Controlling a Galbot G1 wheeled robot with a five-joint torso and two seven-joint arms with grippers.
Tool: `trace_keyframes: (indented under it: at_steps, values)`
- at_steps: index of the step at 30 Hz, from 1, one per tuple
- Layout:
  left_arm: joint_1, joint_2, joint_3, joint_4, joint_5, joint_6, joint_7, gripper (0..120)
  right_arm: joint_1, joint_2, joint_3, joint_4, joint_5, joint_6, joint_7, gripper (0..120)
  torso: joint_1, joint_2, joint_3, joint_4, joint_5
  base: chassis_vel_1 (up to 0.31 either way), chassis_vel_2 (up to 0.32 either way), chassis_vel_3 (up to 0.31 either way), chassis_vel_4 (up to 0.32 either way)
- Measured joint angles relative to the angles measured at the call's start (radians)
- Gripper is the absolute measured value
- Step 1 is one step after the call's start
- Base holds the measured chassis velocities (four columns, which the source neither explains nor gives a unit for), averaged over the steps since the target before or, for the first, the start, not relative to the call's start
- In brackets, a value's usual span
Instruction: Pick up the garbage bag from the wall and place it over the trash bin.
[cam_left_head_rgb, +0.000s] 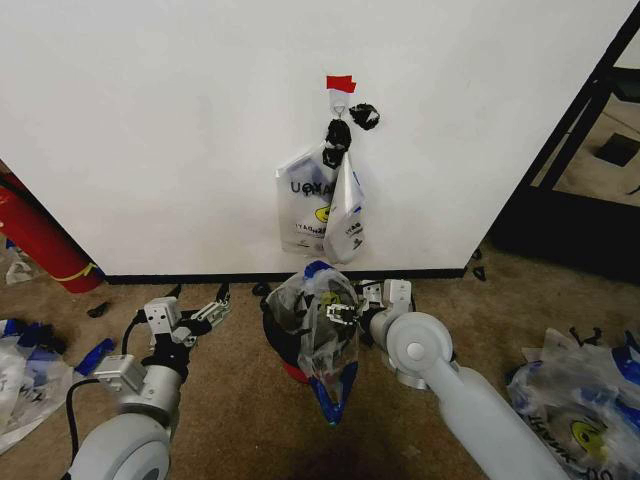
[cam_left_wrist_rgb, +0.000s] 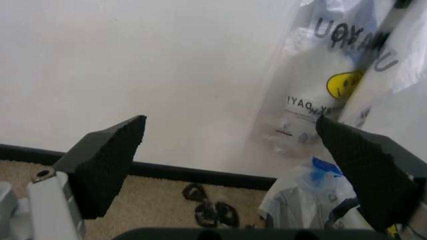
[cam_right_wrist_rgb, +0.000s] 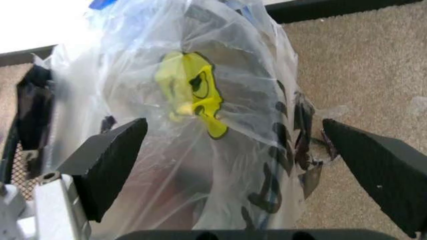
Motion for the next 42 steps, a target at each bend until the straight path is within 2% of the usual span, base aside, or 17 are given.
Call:
trace_keyframes:
  at_steps: [5, 8, 14, 18, 20, 24, 25, 28, 30, 34, 42]
  values:
    - [-0.004, -0.002, 0.011, 0.002, 0.000, 0.000, -0.002, 100, 0.009, 0.007, -0.011, -0.024, -0.009, 0.000, -0.001, 94, 0.000, 0.000, 0.000, 0.0000, 0.0001, 0.000, 0.000, 0.000, 0.000]
    - [-0.003, -0.003, 0.013, 0.002, 0.000, 0.000, -0.005, 100, 0.017, 0.008, -0.019, -0.038, -0.011, 0.000, -0.001, 82, 0.000, 0.000, 0.000, 0.0001, 0.0000, 0.000, 0.000, 0.000, 0.000]
    - [0.002, -0.006, 0.013, 0.000, -0.001, 0.000, -0.008, 100, 0.023, 0.005, -0.029, -0.051, -0.009, 0.000, 0.001, 68, 0.000, 0.000, 0.000, 0.0000, 0.0000, 0.000, 0.000, 0.000, 0.000]
    - [0.003, -0.008, 0.016, -0.002, -0.003, 0.001, -0.010, 100, 0.026, 0.004, -0.042, -0.061, -0.011, 0.000, 0.013, 52, 0.000, 0.000, 0.000, 0.0001, 0.0001, 0.000, 0.000, 0.000, 0.000]
    - [0.003, -0.009, 0.016, -0.002, -0.003, 0.001, -0.010, 100, 0.027, 0.003, -0.045, -0.064, -0.011, 0.000, 0.017, 50, 0.000, 0.000, 0.000, 0.0000, 0.0001, 0.000, 0.000, 0.000, 0.000]
    - [0.002, -0.010, 0.021, -0.003, -0.004, 0.001, -0.013, 100, 0.029, -0.006, -0.059, -0.076, -0.008, -0.001, 0.032, 36, 0.000, 0.000, 0.000, 0.0001, 0.0001, 0.000, 0.000, 0.000, 0.000]
    - [0.002, -0.010, 0.021, -0.003, -0.004, 0.001, -0.013, 100, 0.029, -0.006, -0.059, -0.076, -0.008, -0.001, 0.032, 36, 0.000, 0.000, 0.000, 0.0001, 0.0001, 0.000, 0.000, 0.000, 0.000]
    - [-0.002, -0.010, 0.024, -0.004, -0.007, 0.002, -0.016, 100, 0.032, -0.015, -0.071, -0.086, -0.009, -0.001, 0.032, 22, 0.000, 0.000, 0.000, 0.0000, 0.0001, 0.000, 0.000, 0.000, 0.000]
    - [-0.003, -0.010, 0.025, -0.004, -0.007, 0.002, -0.017, 100, 0.034, -0.015, -0.073, -0.089, -0.010, -0.001, 0.032, 19, 0.000, 0.000, 0.000, 0.0000, 0.0001, 0.000, 0.000, 0.000, 0.000]
    - [-0.007, -0.011, 0.027, -0.005, -0.013, 0.005, -0.026, 100, 0.039, -0.016, -0.081, -0.095, -0.012, -0.001, 0.033, 1, 0.000, 0.000, 0.000, 0.0000, 0.0000, 0.000, 0.000, 0.000, 0.000]
    - [-0.006, -0.006, 0.027, -0.025, -0.027, 0.021, -0.039, 100, 0.027, -0.009, -0.073, -0.089, -0.036, 0.000, 0.023, 0, 0.000, 0.000, 0.000, 0.0002, 0.0000, 0.000, 0.000, 0.000, 0.000]
